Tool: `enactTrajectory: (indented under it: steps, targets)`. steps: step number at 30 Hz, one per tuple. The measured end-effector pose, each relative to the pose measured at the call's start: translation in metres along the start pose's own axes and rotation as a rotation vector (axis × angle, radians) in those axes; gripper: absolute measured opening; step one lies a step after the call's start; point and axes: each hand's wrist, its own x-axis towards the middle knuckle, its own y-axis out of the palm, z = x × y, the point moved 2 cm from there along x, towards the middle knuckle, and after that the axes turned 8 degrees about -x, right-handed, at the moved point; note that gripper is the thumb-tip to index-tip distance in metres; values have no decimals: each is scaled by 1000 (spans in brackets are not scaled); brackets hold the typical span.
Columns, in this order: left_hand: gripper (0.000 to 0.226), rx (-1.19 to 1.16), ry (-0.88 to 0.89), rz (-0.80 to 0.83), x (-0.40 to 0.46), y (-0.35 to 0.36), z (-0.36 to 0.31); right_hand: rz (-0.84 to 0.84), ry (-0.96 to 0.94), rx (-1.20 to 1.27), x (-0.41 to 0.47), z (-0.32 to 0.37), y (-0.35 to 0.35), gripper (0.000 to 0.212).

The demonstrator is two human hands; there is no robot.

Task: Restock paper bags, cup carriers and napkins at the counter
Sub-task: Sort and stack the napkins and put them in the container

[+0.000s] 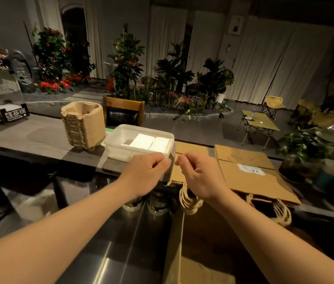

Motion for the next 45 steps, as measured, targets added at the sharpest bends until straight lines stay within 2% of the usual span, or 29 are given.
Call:
enactTrajectory:
  steps: [6,10,15,18,22,25,27,29,31,34,37,39,45]
  targets:
    - [37,-93,89,86,-87,48,-22,35,-51,-41,-101,-13,-14,30]
    - [40,-195,118,113,-146,81,-16,52,-107,-104,-168,-25,-10,38]
    - [39,-299,156,5,-220,124,2,-17,-244,-154,-248,-47,7,39]
    - [44,-356,100,-45,-261,153,25,-51,-316,-177,-294,-61,23,36]
    - [30,-238,-55,-168,-302,190,59,-95,-402,-263,-348,-85,58,25]
    - [18,-65,-238,-207,-303,198,98,-51,-370,-343,-378,-100,88,21]
    - [29,17,-358,-182,-299,199,121,-4,-260,-406,-390,-104,109,27]
    - [40,82,-491,-126,-298,203,135,42,-151,-480,-395,-104,128,42]
    - [49,141,-549,-61,-300,211,147,77,-148,-547,-399,-105,149,60]
    - [56,269,-544,22,-296,217,157,112,-198,-631,-392,-100,165,77]
    - [58,386,-540,97,-294,221,165,76,-204,-733,-387,-97,183,82]
    - [55,441,-502,73,-298,225,166,51,-181,-820,-387,-96,192,82]
    - [33,541,-280,-88,-312,222,160,54,10,-885,-391,-98,186,34]
